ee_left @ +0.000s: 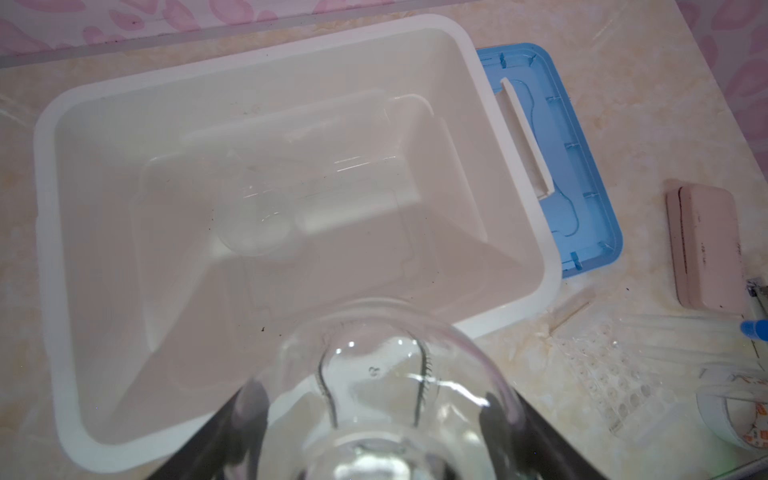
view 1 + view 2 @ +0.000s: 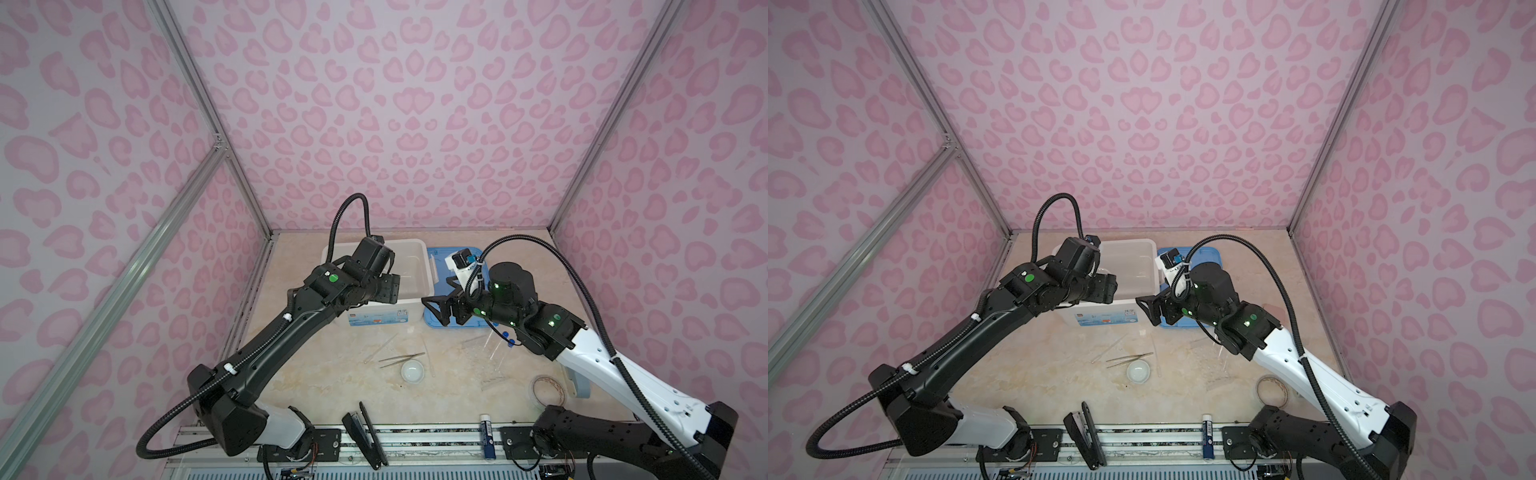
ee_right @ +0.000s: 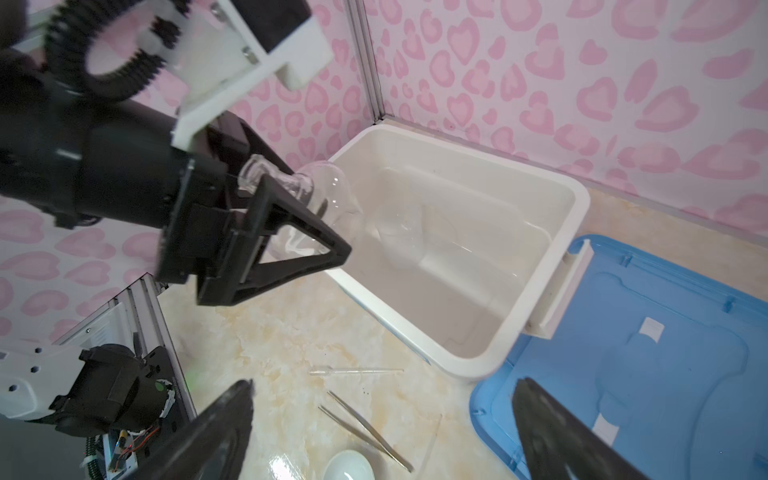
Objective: Organize the chemistry lab equipment
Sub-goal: 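Lift the glass flask and carry it over the white bin with the left gripper, then lower the glass flask into the bin and open the left gripper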
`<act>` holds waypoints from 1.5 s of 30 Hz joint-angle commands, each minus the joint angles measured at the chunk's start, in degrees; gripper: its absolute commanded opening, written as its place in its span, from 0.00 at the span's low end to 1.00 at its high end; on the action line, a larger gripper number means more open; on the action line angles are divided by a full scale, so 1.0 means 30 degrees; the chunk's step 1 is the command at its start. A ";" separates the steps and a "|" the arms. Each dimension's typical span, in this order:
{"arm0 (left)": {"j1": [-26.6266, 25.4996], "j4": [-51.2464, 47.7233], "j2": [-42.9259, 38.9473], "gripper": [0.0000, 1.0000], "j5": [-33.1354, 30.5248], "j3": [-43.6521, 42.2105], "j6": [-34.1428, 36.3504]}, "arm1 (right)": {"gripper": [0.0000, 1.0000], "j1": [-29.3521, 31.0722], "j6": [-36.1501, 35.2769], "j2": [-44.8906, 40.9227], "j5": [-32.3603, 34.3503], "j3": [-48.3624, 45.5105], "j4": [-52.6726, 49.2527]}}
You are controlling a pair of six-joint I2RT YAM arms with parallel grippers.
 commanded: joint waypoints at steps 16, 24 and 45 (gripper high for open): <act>0.2426 0.1835 0.7395 0.69 0.1621 0.0892 0.3256 | 0.97 0.0034 0.0294 0.5951 -0.0051 0.3510 -0.0713; 0.2873 0.2595 0.8101 0.69 0.1464 0.0246 0.3637 | 0.97 0.0078 0.0343 0.6732 -0.0044 0.3400 -0.0576; 0.4459 0.3583 0.8385 0.70 0.0322 -0.1876 0.3049 | 0.96 0.0196 0.0564 0.6866 0.0110 0.2985 0.0083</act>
